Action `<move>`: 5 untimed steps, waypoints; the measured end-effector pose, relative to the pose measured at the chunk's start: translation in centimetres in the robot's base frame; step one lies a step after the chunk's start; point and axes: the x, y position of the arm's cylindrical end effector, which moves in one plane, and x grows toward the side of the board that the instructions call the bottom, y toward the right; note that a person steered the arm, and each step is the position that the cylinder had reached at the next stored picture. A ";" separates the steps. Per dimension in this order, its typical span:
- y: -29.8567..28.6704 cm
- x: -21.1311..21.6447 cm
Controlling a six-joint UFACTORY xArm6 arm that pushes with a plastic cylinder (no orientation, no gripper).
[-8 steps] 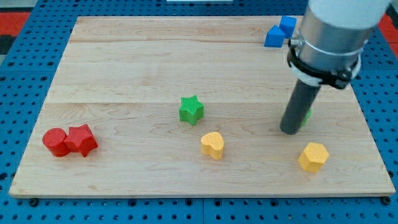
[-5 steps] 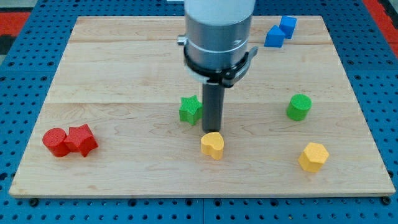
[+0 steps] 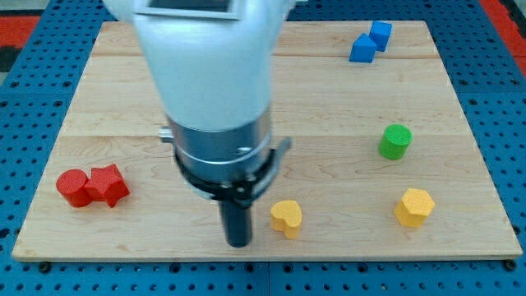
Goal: Move the yellow heart to the left of yellow hexagon
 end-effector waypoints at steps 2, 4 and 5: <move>4.3 -2.5; 4.0 -2.0; 5.3 0.5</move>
